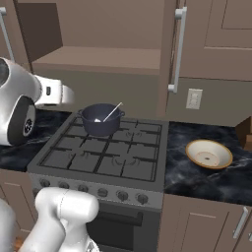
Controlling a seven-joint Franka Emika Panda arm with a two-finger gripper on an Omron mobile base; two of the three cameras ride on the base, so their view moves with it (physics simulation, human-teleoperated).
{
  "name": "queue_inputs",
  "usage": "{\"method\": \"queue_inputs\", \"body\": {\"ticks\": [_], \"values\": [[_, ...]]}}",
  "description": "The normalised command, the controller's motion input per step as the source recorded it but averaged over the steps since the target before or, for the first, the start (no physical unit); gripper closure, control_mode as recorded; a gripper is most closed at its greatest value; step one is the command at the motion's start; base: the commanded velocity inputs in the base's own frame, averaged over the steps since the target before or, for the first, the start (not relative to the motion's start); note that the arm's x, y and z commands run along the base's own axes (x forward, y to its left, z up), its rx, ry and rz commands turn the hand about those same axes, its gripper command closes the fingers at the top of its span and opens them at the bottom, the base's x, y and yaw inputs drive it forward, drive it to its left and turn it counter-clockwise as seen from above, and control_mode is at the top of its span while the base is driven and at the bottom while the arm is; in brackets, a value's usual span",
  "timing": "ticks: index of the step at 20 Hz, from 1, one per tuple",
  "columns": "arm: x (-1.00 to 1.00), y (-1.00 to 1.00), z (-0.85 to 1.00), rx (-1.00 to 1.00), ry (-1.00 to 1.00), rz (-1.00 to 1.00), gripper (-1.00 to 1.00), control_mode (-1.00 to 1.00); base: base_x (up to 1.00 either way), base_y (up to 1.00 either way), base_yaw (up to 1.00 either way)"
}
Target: Open the cabinet and move the ladle to the pot. Then close the cabinet.
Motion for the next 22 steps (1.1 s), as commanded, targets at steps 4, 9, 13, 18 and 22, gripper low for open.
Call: {"method": "queue_inputs", "body": {"ticks": [4, 9, 13, 18, 22], "values": [[-1.00, 0.48, 0.04, 0.00, -0.01, -0.08, -1.00, -1.00, 0.00, 0.00, 0.00], [-1.00, 0.79, 0.21, -0.01, -0.05, -0.10, -1.00, -1.00, 0.00, 0.00, 0.00], [-0.57, 1.00, 0.35, -0.03, -0.12, -0.07, -1.00, -1.00, 0.00, 0.00, 0.00], [0.01, 1.00, 0.30, -0.06, -0.18, -0.07, -1.00, -1.00, 0.00, 0.00, 0.00], [0.64, 0.96, 0.16, -0.07, -0.24, -0.09, -1.00, -1.00, 0.00, 0.00, 0.00]]}}
